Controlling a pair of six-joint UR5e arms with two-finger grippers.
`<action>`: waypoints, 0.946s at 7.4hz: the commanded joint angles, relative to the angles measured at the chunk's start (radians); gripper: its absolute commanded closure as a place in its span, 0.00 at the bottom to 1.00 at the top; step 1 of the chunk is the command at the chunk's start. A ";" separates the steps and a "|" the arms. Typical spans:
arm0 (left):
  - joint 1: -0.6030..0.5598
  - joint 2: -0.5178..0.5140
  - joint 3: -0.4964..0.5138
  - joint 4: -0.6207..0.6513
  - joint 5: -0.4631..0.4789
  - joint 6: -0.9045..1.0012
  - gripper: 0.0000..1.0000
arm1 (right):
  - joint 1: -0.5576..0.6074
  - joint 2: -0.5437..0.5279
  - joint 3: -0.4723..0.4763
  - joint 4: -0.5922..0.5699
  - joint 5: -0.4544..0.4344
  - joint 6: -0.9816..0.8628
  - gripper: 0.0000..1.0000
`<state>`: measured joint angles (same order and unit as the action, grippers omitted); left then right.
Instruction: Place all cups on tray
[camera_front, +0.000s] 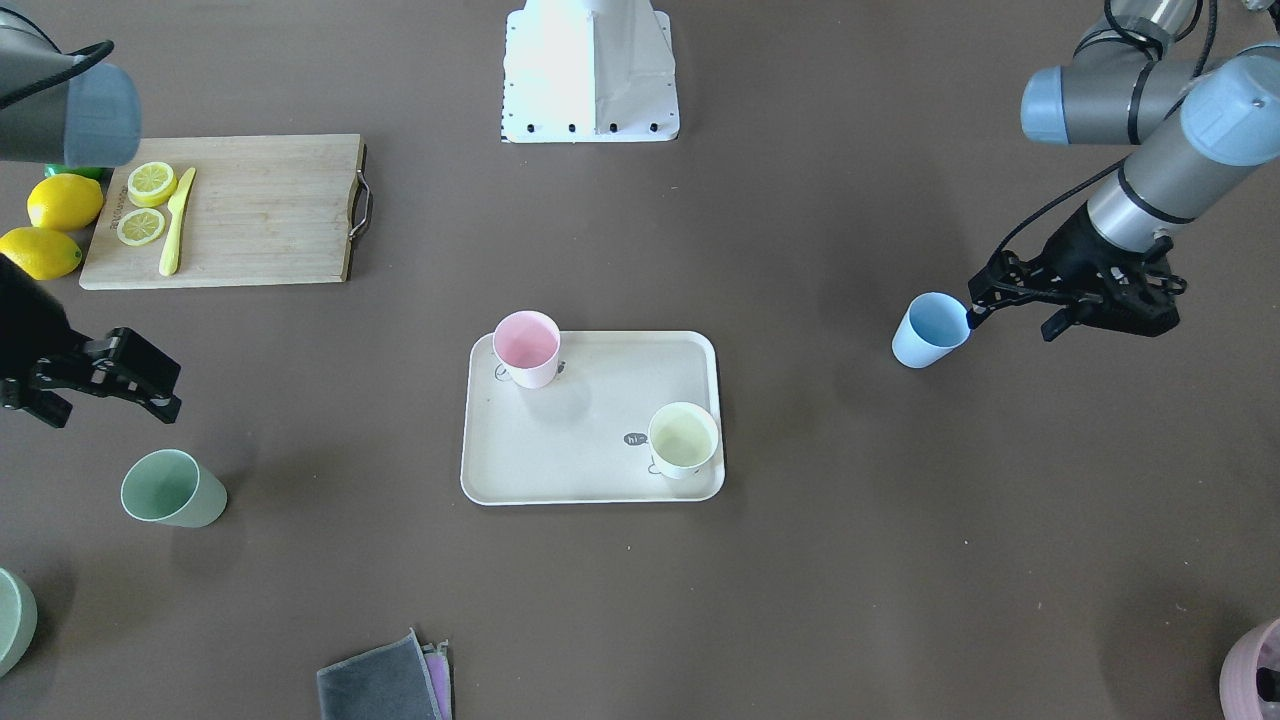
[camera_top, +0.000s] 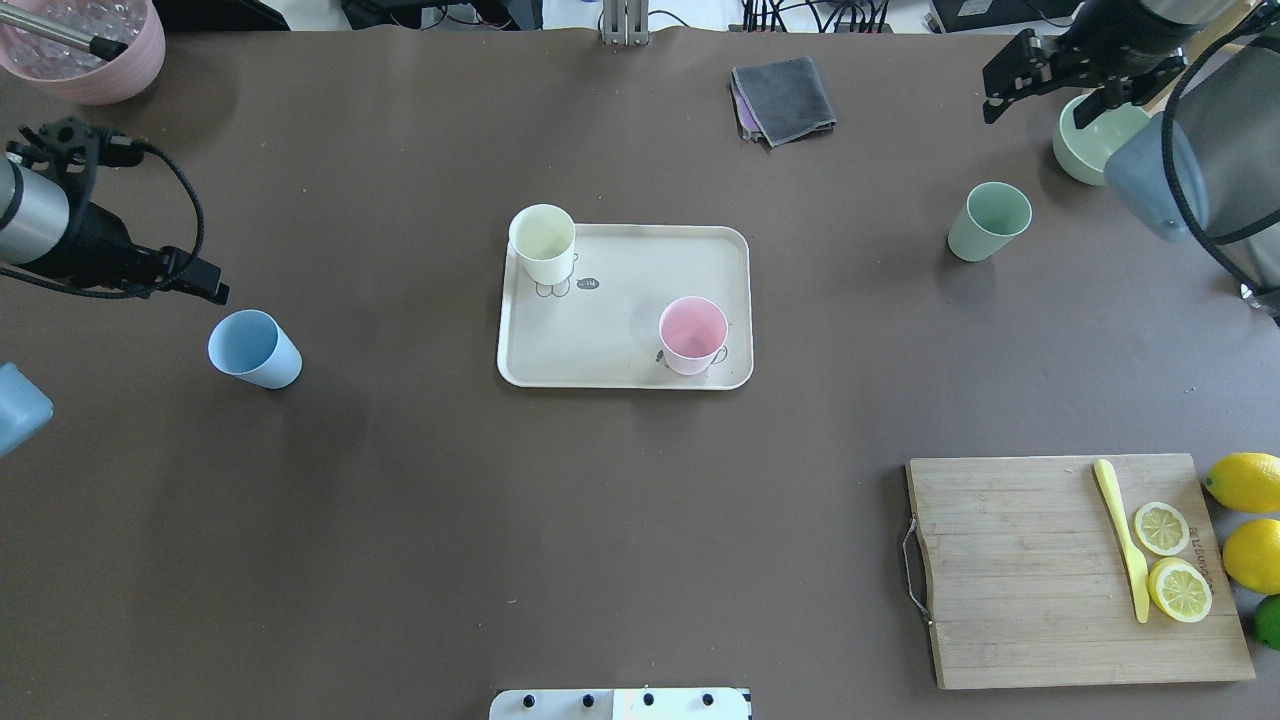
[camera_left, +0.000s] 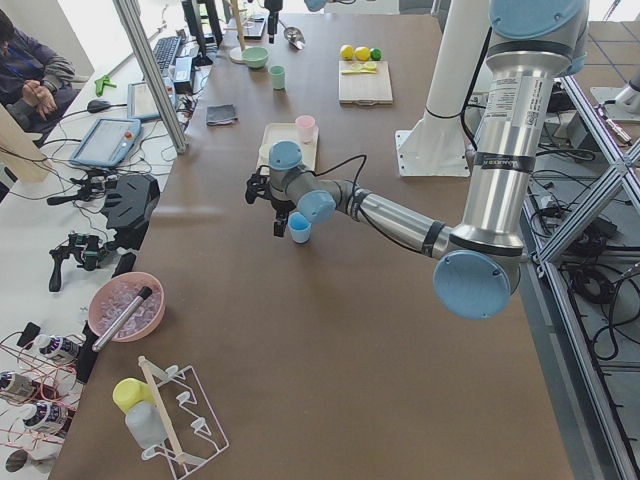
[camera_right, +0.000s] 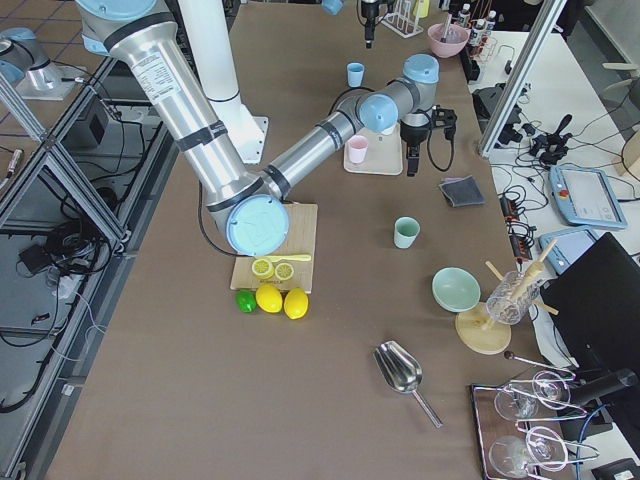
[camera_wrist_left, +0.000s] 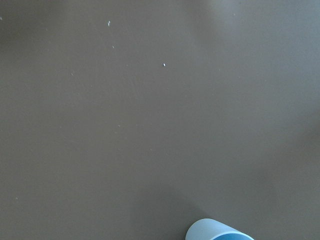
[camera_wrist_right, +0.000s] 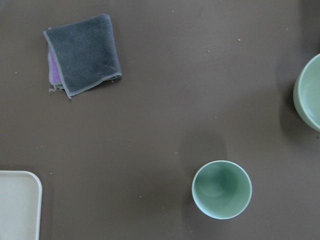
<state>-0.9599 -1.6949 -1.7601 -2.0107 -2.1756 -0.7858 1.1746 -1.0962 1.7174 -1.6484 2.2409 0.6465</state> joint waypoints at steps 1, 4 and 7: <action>0.062 0.011 0.062 -0.086 0.056 -0.038 0.02 | 0.036 -0.036 -0.001 0.005 0.003 -0.076 0.00; 0.145 0.009 0.093 -0.120 0.114 -0.033 0.37 | 0.036 -0.050 0.001 0.012 0.000 -0.076 0.00; 0.193 -0.009 0.077 -0.118 0.146 -0.038 1.00 | 0.034 -0.065 -0.002 0.015 -0.003 -0.080 0.00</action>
<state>-0.7780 -1.6947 -1.6725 -2.1301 -2.0370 -0.8231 1.2090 -1.1533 1.7171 -1.6348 2.2385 0.5697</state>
